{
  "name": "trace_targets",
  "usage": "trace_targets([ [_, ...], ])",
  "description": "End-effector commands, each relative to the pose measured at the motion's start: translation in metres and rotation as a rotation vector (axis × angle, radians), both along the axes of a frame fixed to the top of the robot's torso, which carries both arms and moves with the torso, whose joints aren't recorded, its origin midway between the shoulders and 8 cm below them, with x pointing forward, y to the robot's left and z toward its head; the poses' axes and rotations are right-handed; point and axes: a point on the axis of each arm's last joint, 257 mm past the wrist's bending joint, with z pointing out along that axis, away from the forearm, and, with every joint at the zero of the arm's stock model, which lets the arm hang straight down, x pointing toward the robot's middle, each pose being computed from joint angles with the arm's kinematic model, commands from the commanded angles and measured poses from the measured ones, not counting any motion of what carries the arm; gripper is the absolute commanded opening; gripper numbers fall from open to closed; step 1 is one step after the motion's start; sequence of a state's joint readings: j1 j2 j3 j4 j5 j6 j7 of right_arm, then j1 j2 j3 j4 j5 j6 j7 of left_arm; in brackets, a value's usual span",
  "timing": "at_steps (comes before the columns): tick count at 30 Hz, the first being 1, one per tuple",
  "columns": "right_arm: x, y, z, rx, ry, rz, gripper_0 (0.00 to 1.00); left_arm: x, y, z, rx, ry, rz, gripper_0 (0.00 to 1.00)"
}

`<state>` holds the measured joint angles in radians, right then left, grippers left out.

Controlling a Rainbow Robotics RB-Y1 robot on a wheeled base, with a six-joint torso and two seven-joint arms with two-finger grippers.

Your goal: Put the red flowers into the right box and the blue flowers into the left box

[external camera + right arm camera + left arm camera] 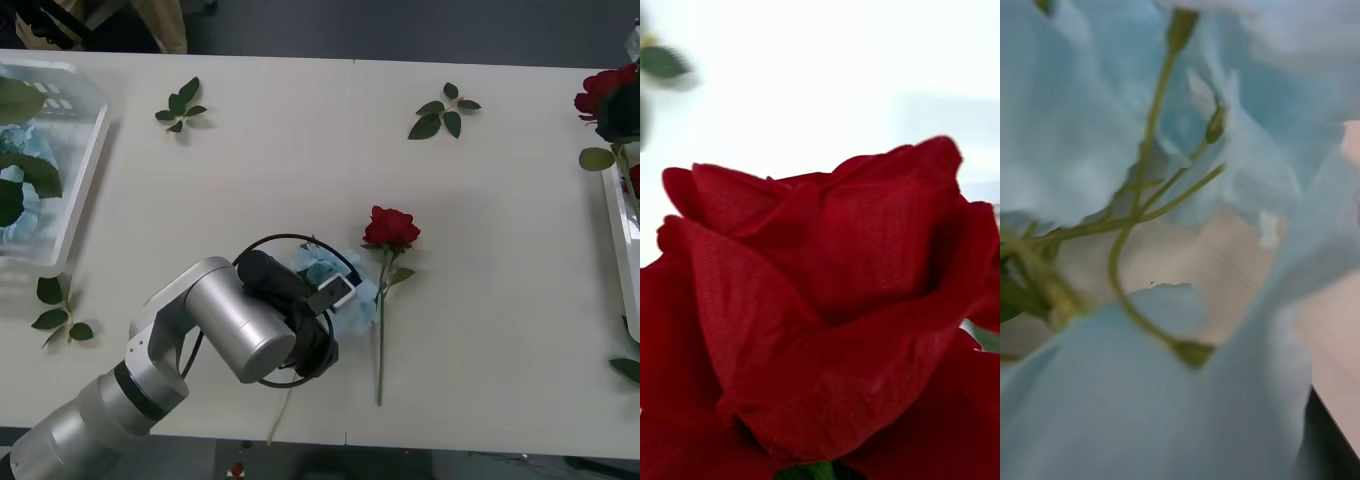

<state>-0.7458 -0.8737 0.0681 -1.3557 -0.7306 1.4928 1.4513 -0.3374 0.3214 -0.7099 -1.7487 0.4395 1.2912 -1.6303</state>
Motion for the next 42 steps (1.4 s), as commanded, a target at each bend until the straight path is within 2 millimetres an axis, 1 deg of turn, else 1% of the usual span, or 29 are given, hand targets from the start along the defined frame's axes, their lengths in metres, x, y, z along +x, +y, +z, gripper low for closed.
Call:
trace_targets([
  [1, 0.0, -0.059, 0.019, -0.097, -0.02, -0.009, 0.0, 0.008, -0.011, 0.004, -0.013, -0.033, 0.003, 0.72],
  [2, -0.001, -0.071, 0.019, -0.105, -0.019, -0.019, 0.0, 0.008, -0.011, 0.002, -0.007, -0.036, -0.002, 0.72],
  [3, -0.004, -0.091, 0.019, -0.124, -0.018, -0.034, 0.0, 0.008, -0.012, -0.001, 0.001, -0.038, -0.009, 0.71],
  [6, -0.009, -0.128, 0.019, -0.149, -0.022, -0.06, 0.0, 0.009, -0.012, -0.003, 0.011, -0.044, -0.013, 0.69],
  [7, -0.01, -0.134, 0.019, -0.154, -0.023, -0.065, 0.0, 0.009, -0.01, -0.004, 0.016, -0.045, -0.014, 0.69],
  [8, -0.012, -0.148, 0.018, -0.166, -0.025, -0.076, 0.0, 0.008, -0.009, -0.006, 0.022, -0.046, -0.016, 0.69],
  [13, -0.019, -0.195, 0.008, -0.195, -0.043, -0.128, 0.0, 0.011, -0.005, -0.015, 0.058, -0.068, -0.021, 0.68],
  [15, -0.021, -0.208, 0.006, -0.204, -0.051, -0.151, 0.0, 0.012, -0.005, -0.016, 0.064, -0.075, -0.025, 0.65],
  [17, -0.023, -0.218, 0.001, -0.209, -0.055, -0.17, 0.0, 0.013, -0.005, -0.016, 0.07, -0.083, -0.025, 0.59],
  [19, -0.025, -0.229, -0.002, -0.22, -0.061, -0.191, 0.0, 0.014, -0.004, -0.017, 0.077, -0.089, -0.028, 0.47],
  [20, -0.026, -0.233, -0.004, -0.222, -0.065, -0.201, 0.0, 0.013, -0.005, -0.018, 0.083, -0.093, -0.033, 0.37],
  [22, -0.028, -0.238, -0.008, -0.221, -0.067, -0.209, 0.0, 0.014, -0.003, -0.018, 0.095, -0.103, -0.037, 0.24],
  [23, -0.028, -0.24, -0.011, -0.223, -0.069, -0.213, 0.0, 0.015, -0.002, -0.019, 0.106, -0.114, -0.039, 0.15],
  [27, -0.026, -0.243, -0.014, -0.246, -0.072, -0.208, 0.0, 0.017, 0.0, -0.019, 0.116, -0.126, -0.04, 0.05],
  [29, -0.025, -0.243, -0.015, -0.245, -0.076, -0.209, 0.0, 0.017, 0.0, -0.019, 0.119, -0.128, -0.041, 0.02],
  [30, -0.025, -0.243, -0.016, -0.245, -0.077, -0.21, 0.0, 0.018, 0.001, -0.018, 0.119, -0.129, -0.039, 0.02],
  [32, -0.024, -0.245, -0.014, -0.245, -0.087, -0.213, 0.32, 0.019, 0.002, -0.017, 0.123, -0.137, -0.038, 0.0],
  [34, -0.022, -0.245, -0.015, -0.246, -0.092, -0.209, 0.56, 0.023, 0.004, -0.015, 0.131, -0.154, -0.036, 0.01],
  [36, -0.022, -0.244, -0.015, -0.242, -0.095, -0.205, 0.74, 0.027, 0.009, -0.011, 0.136, -0.17, -0.03, 0.0],
  [37, -0.022, -0.244, -0.014, -0.243, -0.095, -0.205, 0.79, 0.029, 0.01, -0.008, 0.135, -0.178, -0.027, 0.0],
  [38, -0.021, -0.243, -0.014, -0.241, -0.096, -0.201, 0.85, 0.034, 0.016, -0.002, 0.135, -0.191, -0.021, 0.0],
  [40, -0.021, -0.242, -0.015, -0.239, -0.096, -0.193, 0.93, 0.039, 0.025, 0.012, 0.133, -0.211, -0.009, 0.0],
  [41, -0.02, -0.24, -0.015, -0.237, -0.096, -0.189, 0.94, 0.041, 0.031, 0.022, 0.135, -0.224, -0.003, 0.0],
  [42, -0.02, -0.24, -0.015, -0.238, -0.096, -0.184, 0.95, 0.043, 0.039, 0.039, 0.14, -0.238, 0.004, 0.0],
])
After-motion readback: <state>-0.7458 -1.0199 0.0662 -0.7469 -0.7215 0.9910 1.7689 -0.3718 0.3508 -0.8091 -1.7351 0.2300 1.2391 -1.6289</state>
